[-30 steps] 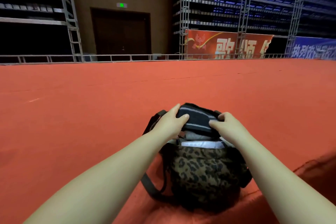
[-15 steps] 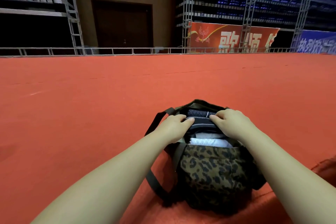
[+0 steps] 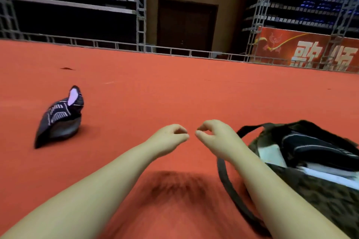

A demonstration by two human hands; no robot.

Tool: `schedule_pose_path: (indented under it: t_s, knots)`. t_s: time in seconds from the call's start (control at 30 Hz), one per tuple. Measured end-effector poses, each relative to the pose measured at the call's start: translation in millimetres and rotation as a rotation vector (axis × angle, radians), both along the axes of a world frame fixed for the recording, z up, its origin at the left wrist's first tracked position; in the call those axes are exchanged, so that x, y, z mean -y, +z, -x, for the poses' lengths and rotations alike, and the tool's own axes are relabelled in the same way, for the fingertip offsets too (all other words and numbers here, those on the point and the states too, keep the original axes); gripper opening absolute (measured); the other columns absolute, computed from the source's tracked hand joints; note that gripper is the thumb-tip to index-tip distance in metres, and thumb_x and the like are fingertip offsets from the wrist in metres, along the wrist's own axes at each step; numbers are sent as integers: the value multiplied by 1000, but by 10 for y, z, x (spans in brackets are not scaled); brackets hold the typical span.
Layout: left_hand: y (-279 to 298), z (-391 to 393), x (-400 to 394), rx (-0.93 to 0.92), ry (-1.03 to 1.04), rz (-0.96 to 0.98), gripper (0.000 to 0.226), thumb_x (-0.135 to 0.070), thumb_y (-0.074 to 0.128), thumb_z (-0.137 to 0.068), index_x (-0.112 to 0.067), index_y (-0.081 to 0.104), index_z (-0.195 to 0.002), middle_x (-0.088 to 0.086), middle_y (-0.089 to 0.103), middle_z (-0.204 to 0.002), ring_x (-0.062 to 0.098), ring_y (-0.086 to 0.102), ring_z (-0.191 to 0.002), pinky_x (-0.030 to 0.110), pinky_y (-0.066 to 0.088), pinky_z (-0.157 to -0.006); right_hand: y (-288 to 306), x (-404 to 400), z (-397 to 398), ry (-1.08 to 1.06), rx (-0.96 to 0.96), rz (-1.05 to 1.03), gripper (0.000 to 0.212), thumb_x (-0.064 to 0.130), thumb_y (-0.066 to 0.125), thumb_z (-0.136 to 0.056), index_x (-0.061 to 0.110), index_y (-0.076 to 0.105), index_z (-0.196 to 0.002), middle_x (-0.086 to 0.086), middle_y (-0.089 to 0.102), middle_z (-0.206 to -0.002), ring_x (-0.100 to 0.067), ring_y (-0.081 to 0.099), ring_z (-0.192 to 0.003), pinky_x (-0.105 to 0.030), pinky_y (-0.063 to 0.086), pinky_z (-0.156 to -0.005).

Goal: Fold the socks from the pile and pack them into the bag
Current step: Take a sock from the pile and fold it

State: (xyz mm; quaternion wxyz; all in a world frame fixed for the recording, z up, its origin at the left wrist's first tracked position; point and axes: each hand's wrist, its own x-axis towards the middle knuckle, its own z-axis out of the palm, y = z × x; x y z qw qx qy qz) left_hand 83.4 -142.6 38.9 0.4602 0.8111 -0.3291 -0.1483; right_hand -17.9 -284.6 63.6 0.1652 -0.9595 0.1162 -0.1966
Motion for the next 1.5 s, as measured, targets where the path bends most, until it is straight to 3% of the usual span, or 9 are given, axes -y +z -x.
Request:
schedule_pose_path:
  t_s: [0.27,0.47,0.63,0.77,0.87,0.97,1.1,1.27,1.5]
  knots:
    - [-627,-867,-1765,-104,245,-82,7,-19,54,-91,-20,60,-89,-2,60,-81,12,53,-71,13,39,-50,-765,-1342,-1201,217,-196,-135,24,37,54,-88,24,67,-103,0,64,-117,-19,56,-112,-31,44,-92]
    - [-771,-1340,-2721,153,728,36,6,-19,62,-85,-23,61,-82,-8,59,-81,14,55,-80,27,41,-71,-1193,-1974,-1790,265,-233,-251,21,35,55,-88,23,66,-101,1,66,-111,-20,59,-108,-32,46,-90]
    - [-838,-1754,-2984,373,967,175,51,-25,73,-79,-11,52,-124,8,49,-126,25,42,-124,40,31,-108,-1489,-2066,-1900,178,-120,-239,16,38,54,-88,30,64,-97,8,64,-107,-18,53,-106,-34,43,-92]
    - [-755,-2255,-2936,274,905,44,88,-50,71,-75,-21,27,-146,13,20,-154,22,13,-144,39,12,-118,-1533,-2013,-1937,218,10,-455,4,27,59,-88,25,63,-86,6,66,-94,-15,59,-95,-32,45,-85]
    - [-677,-2572,-2821,106,860,70,100,-61,71,-66,-29,22,-147,11,23,-154,23,21,-142,38,19,-116,-1528,-2014,-1931,246,68,-578,12,21,60,-88,27,60,-78,8,66,-87,-12,60,-88,-31,45,-82]
    - [-721,-2673,-2647,76,688,134,72,-55,70,-67,-26,48,-130,-2,59,-123,16,55,-113,30,41,-97,-1508,-1997,-1954,252,131,-685,13,18,62,-88,27,61,-78,7,66,-85,-10,61,-85,-28,45,-80]
    - [-878,-2501,-2297,279,527,29,4,-21,59,-90,-21,63,-90,-5,63,-86,12,54,-84,24,37,-69,-1503,-1919,-2015,216,263,-818,8,18,63,-88,25,61,-85,5,66,-89,-10,60,-84,-23,44,-77]
    - [-931,-1993,-1893,364,166,-247,8,-17,63,-85,-14,67,-90,0,66,-82,17,59,-80,31,44,-73,-1423,-1761,-1968,41,572,-819,47,50,51,-75,21,54,-113,4,55,-112,-8,50,-104,-20,36,-95]
    - [-783,-1440,-1680,323,-163,-261,36,-27,79,-72,-22,66,-105,-14,62,-84,2,54,-76,23,43,-74,-1413,-1480,-1810,196,126,-897,26,37,49,-96,27,60,-117,9,62,-119,-8,55,-111,-31,41,-101]
